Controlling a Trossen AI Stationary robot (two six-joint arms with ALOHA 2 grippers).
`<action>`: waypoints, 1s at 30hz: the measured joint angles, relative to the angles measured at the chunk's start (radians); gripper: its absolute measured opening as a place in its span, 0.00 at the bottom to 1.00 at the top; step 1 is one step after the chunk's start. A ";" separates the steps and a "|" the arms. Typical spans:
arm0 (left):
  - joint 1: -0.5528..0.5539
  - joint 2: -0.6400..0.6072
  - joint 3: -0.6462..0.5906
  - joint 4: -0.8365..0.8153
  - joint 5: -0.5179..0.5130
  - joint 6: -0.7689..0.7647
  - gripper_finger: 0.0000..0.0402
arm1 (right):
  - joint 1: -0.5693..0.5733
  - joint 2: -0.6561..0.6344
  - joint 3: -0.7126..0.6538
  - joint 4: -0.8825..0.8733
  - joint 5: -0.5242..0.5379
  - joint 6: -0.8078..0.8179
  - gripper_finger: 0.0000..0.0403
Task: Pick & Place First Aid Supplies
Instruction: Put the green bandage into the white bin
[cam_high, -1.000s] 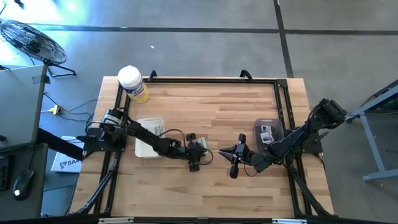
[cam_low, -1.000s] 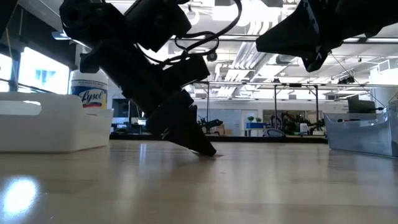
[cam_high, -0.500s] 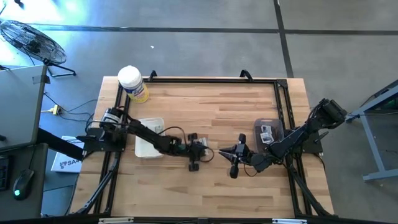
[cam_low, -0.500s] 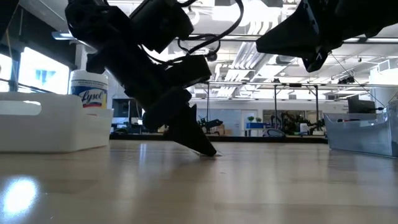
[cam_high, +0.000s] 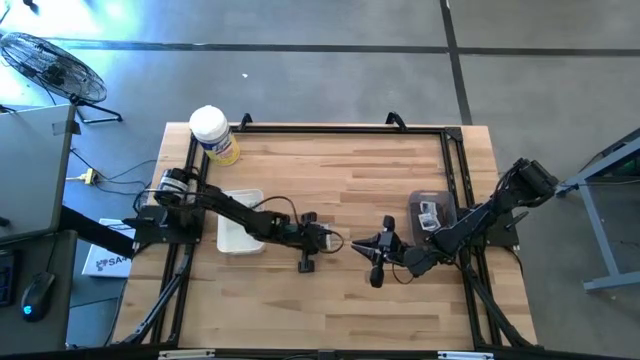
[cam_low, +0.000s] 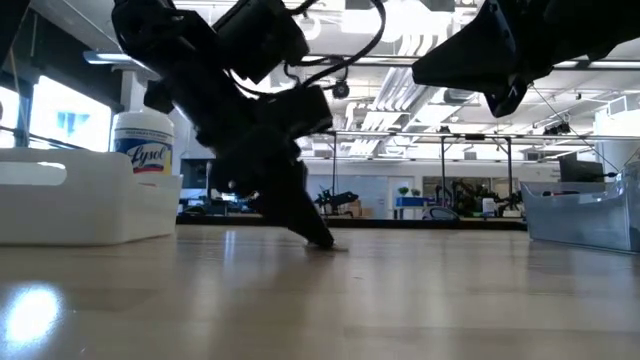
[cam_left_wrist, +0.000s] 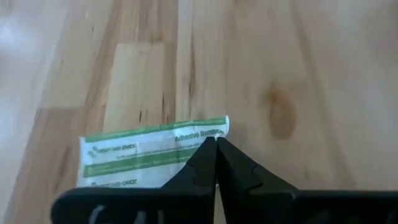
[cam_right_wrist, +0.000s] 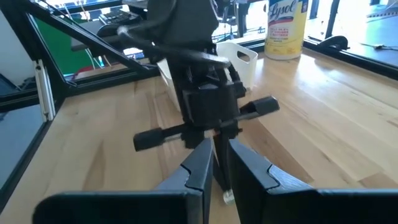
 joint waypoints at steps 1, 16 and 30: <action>0.000 -0.018 0.000 -0.009 0.004 0.001 0.01 | 0.000 0.000 0.000 -0.004 0.000 0.008 0.11; -0.197 -0.402 0.005 -0.470 -0.168 0.078 0.00 | 0.007 0.000 0.000 -0.058 0.008 0.064 0.11; -0.374 -0.665 -0.074 -1.062 -0.411 -0.079 0.00 | 0.007 0.000 0.000 -0.052 0.019 0.089 0.11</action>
